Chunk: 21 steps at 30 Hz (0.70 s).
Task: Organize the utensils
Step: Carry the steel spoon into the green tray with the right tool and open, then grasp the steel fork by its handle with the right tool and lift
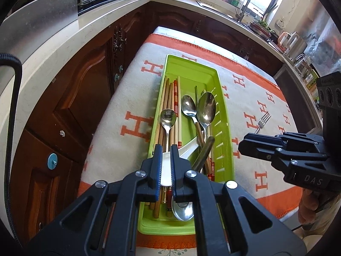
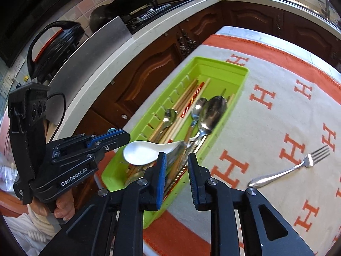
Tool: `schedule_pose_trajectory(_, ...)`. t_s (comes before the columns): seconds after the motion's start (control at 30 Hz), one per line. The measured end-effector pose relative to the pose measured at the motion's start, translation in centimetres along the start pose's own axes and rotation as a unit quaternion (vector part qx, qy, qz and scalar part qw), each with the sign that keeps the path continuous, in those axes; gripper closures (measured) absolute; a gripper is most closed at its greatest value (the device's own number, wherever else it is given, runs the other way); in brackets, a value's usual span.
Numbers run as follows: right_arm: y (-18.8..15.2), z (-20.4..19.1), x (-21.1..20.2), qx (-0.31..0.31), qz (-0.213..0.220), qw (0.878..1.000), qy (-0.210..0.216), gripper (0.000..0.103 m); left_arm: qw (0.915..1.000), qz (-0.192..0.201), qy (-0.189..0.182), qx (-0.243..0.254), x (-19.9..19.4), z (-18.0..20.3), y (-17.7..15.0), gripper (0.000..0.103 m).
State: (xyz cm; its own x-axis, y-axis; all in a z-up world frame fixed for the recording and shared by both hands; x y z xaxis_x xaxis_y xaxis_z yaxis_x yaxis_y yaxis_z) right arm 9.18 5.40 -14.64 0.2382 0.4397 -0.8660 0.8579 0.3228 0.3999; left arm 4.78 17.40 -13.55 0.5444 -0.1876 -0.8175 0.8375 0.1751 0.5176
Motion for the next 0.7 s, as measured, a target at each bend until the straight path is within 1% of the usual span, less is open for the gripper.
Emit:
schedule_pose_trajectory(0.07,-0.2,0.7,0.1,0.012,-0.002,1.000,-0.003,0.081,1.0000,-0.002,-0.003,0.001,0.1,0.1,-0.1,0.099)
schedule_pose_trajectory(0.2,-0.9,2.0,0.2,0.030,-0.002,1.000,-0.010,0.073,1.0000,-0.006,0.000,0.005,0.3,0.2,-0.2,0.099)
schedule_pose_trajectory(0.43,-2.4,4.2,0.2,0.055,-0.007,0.998,-0.024,0.071,0.9998,-0.015,-0.001,0.013,1.0,0.6,-0.5,0.099)
schedule_pose_trajectory(0.57,-3.4,5.5,-0.2,0.071,-0.002,0.997,-0.031,0.068,0.9996,-0.017,-0.002,0.023,1.2,1.4,-0.5,0.099)
schedule_pose_trajectory(0.7,-4.2,6.6,-0.8,0.085,0.004,0.996,-0.037,0.067,0.9992,-0.019,-0.006,0.035,1.3,2.3,-0.6,0.099)
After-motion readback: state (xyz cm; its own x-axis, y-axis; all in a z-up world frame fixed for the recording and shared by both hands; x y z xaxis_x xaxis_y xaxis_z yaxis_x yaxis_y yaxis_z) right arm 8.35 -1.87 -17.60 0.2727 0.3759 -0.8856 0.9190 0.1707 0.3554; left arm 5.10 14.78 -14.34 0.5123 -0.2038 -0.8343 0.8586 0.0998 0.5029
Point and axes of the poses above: each gripper's, at about its wrist camera, not at the fingertips, and x roughly the way its jaws point, z to its right, y to its top, the point moved 4 cm from there along x, roughly the way its jaws point, and after that the axes turned 1 degree about -y, right-handed, at the moved point
